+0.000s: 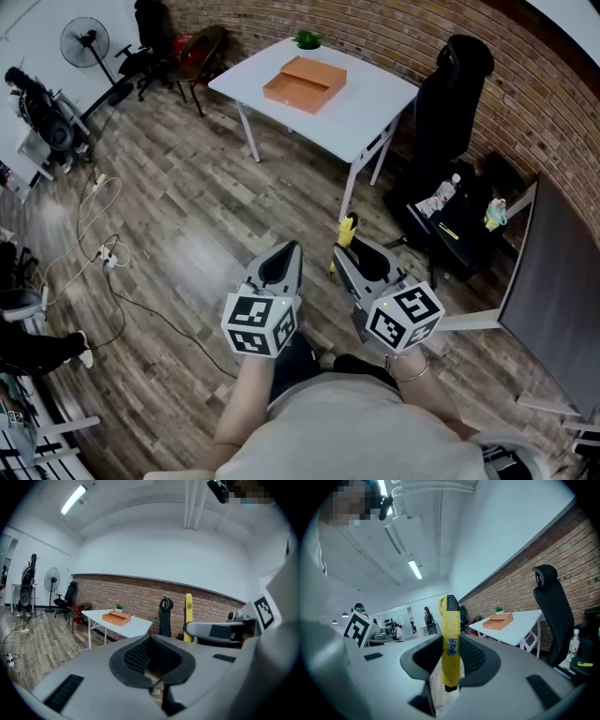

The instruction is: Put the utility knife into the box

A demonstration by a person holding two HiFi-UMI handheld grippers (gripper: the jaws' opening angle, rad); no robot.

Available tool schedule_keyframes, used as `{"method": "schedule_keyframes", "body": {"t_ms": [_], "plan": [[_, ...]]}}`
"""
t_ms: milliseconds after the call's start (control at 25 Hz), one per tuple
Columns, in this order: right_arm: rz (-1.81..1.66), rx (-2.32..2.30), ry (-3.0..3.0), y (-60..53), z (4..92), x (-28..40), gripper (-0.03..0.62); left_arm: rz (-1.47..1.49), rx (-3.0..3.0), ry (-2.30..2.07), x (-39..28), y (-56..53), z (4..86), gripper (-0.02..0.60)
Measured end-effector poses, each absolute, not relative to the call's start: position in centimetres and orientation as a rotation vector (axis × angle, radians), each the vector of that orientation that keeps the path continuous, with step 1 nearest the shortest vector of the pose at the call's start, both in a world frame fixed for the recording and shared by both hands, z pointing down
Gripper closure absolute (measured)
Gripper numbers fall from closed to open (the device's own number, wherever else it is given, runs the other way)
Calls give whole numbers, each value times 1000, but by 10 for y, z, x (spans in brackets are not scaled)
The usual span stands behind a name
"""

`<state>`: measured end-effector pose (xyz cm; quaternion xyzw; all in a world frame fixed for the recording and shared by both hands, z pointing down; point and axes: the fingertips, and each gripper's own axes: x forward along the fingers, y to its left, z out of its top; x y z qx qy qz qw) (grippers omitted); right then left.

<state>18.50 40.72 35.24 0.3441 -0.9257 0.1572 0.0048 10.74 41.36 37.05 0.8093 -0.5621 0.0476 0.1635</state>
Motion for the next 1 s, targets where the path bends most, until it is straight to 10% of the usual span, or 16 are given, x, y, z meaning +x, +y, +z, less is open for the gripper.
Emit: {"method": "schedule_keyframes", "body": {"t_ms": [1000], "plan": [[436,1133,-2898,152,327,3,482,128,2406,-1411,-60,150,357,574]]}}
